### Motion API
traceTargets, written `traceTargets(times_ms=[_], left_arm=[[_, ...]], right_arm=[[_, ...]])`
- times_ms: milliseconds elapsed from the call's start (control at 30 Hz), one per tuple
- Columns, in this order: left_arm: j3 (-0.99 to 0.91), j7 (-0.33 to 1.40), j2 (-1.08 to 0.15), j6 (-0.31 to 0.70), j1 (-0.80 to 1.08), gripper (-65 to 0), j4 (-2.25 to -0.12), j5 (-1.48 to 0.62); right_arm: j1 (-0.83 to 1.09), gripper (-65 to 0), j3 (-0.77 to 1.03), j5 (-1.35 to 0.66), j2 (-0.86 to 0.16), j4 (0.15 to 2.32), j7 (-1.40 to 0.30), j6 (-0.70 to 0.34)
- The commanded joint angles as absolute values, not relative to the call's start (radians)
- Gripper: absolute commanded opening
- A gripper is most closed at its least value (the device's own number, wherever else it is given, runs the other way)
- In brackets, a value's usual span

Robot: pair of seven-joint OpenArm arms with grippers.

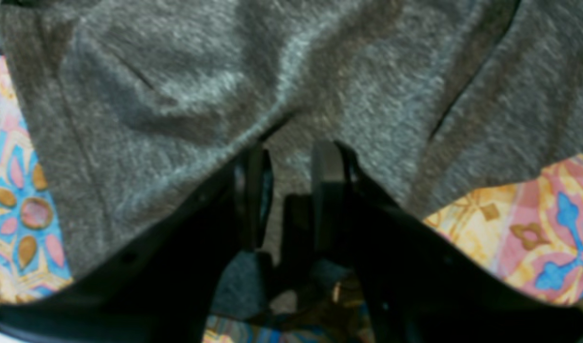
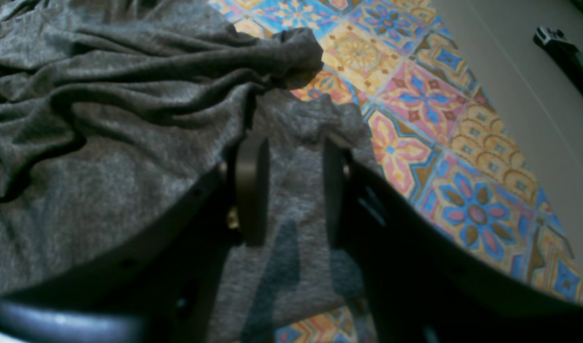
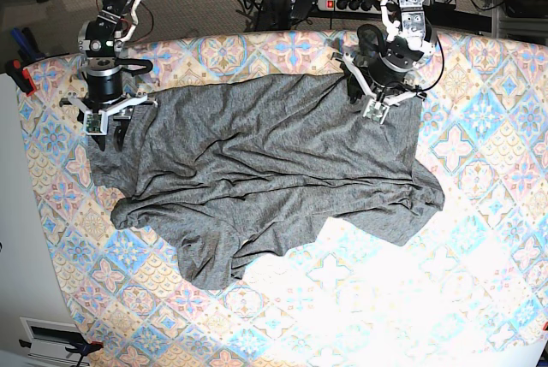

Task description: Layout the t-shirt on the table in an organized manner, then fold the t-shirt properly

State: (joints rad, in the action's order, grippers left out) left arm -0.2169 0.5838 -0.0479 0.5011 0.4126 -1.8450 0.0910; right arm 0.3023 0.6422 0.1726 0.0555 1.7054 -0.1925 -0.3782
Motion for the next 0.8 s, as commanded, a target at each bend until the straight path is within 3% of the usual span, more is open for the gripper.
traceTargets(times_ms=[0, 467, 767], left_arm=[[-0.217, 0.565, -0.048, 0.498, 0.412, -48.0, -1.865, 0.085], [-0.217, 0.565, -0.048, 0.498, 0.412, -48.0, -1.865, 0.094], [-0.223, 0.562, -0.058, 0.498, 0.443, -48.1, -1.865, 0.094]], right_arm=[[0.297, -46.8, 0.645, 0.160, 0.048, 1.724, -0.163, -0.377], [0.298, -46.4, 0.656, 0.156, 0.048, 1.719, -0.163, -0.377], [0.222, -46.0, 0.820, 0.154, 0.048, 1.618, -0.166, -0.377]])
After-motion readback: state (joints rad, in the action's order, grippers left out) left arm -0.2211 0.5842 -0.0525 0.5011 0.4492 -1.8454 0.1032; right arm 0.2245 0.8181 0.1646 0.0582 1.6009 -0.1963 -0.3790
